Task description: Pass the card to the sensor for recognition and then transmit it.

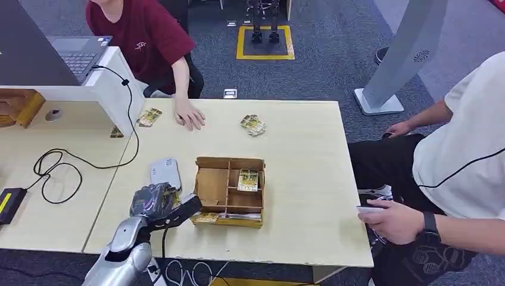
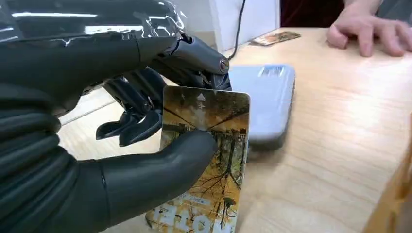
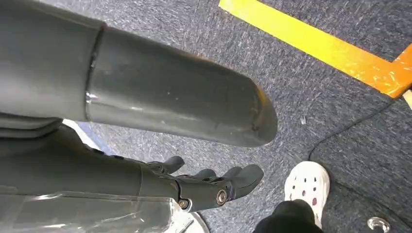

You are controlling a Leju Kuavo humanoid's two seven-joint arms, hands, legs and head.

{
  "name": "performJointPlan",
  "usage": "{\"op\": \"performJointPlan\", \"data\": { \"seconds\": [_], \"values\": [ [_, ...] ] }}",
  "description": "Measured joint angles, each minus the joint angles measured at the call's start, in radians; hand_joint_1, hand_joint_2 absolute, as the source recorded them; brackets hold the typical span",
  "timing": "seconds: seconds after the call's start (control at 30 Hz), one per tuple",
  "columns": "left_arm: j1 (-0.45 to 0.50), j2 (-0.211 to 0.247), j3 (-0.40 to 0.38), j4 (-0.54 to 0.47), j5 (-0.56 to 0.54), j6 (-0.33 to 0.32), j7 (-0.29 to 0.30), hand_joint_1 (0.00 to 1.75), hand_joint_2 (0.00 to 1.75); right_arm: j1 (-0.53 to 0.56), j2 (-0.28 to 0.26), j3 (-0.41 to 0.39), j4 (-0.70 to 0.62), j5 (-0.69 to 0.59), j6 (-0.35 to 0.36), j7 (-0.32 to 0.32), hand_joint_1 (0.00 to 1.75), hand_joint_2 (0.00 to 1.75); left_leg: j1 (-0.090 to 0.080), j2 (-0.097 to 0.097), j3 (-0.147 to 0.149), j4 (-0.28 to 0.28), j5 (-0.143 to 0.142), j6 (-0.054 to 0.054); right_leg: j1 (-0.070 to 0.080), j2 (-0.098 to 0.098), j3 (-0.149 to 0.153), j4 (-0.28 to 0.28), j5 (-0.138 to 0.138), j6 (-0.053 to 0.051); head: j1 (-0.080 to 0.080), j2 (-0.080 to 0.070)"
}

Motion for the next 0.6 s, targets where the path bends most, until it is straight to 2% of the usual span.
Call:
{"op": "performJointPlan", "data": {
  "seconds": [0.27,0.43,0.53,0.6],
  "values": [
    [0.010,0.001,0.005,-0.014,0.116,-0.002,-0.044,1.75,1.75,0.001,0.000,0.000,0.000,-0.002,-0.006,-0.001,0.00,0.00,0.000,0.000,0.000,0.000,0.000,0.000,0.000,0.000,0.000,0.000,0.000,0.000,0.000,0.000],
    [0.020,0.013,0.024,-0.095,0.272,-0.009,-0.106,1.75,1.75,0.008,0.000,-0.001,0.000,-0.002,-0.012,0.000,0.00,0.00,0.000,0.000,0.000,0.000,0.000,0.000,0.000,0.000,0.000,0.000,0.000,0.000,0.000,0.000],
    [0.020,0.020,0.031,-0.140,0.294,-0.017,-0.113,1.75,1.75,0.013,0.000,-0.002,0.000,-0.002,-0.013,0.000,0.00,0.00,0.000,0.000,0.000,0.000,0.000,0.000,0.000,0.000,0.000,0.000,0.000,0.000,0.000,0.000],
    [0.026,0.021,0.038,-0.168,0.362,-0.014,-0.152,1.75,1.75,0.015,0.000,-0.002,0.000,-0.002,-0.015,0.002,0.00,0.00,0.000,0.000,0.000,0.000,0.000,0.000,0.000,0.000,0.000,0.000,0.000,0.000,0.000,0.000]
  ]
}}
